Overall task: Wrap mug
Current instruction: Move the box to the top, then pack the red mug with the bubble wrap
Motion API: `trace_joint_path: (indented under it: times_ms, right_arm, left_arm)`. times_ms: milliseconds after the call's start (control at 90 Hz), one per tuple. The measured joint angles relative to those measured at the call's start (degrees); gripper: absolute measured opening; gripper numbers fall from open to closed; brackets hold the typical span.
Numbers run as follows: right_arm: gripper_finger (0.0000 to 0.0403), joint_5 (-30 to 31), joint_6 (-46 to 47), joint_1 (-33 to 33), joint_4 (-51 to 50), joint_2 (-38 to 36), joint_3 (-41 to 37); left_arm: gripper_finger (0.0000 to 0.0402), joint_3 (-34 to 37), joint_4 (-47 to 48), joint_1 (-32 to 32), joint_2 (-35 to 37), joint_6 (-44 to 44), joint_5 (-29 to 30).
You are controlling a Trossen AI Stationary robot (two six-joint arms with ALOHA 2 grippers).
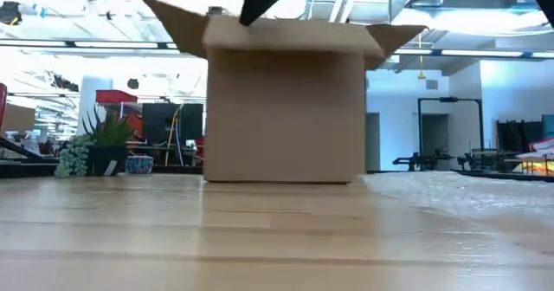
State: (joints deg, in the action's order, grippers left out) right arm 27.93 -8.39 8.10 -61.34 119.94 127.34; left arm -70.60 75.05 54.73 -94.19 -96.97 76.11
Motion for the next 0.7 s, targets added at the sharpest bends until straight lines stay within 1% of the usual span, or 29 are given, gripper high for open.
trace_joint_path:
  times_ms: [67, 133, 211, 278, 356, 433, 522, 600, 700]
  right_arm:
    - [0.0133, -0.33, 0.37, 2.20, -1.62, -1.06, 0.37]
    - [0.0133, -0.73, 3.06, 5.66, -5.14, -3.29, 0.42]
    - [0.0133, -3.48, 8.70, 10.91, -10.47, -5.25, 0.66]
    - [0.0133, -6.63, 13.20, 15.93, -17.12, -5.76, 0.73]
    - [0.0133, -6.95, 19.62, 21.78, -24.61, -5.38, -1.54]
    - [0.0133, -7.24, 29.76, 26.36, -28.90, -5.47, -6.87]
    - [0.0132, -8.76, 39.84, 30.68, -25.73, -7.87, -17.36]
    - [0.0132, -11.94, 48.98, 33.35, -22.70, -9.19, -26.90]
    - [0.0132, -15.06, 60.34, 35.72, -22.80, -9.72, -38.35]
  left_arm:
    - [0.0000, -1.47, -4.01, 1.67, -0.12, 5.80, 0.08]
    - [0.0000, -2.37, -8.11, 2.37, -0.13, 11.13, 0.34]
    - [0.0000, -2.48, -13.44, 2.58, -0.09, 16.16, 0.43]
    - [0.0000, -2.46, -17.32, 2.51, -0.16, 19.90, 0.42]
    - [0.0000, -2.46, -20.95, 1.79, -0.56, 23.38, 0.40]
    - [0.0000, -2.39, -23.42, 0.34, -0.66, 25.52, -2.28]
    - [0.0000, -2.35, -25.52, -1.49, -0.79, 27.33, -7.23]
    - [0.0000, -2.32, -27.78, -3.34, -1.55, 29.42, -8.72]
    - [0.0000, -2.29, -29.91, -6.38, -1.96, 32.02, -11.80]
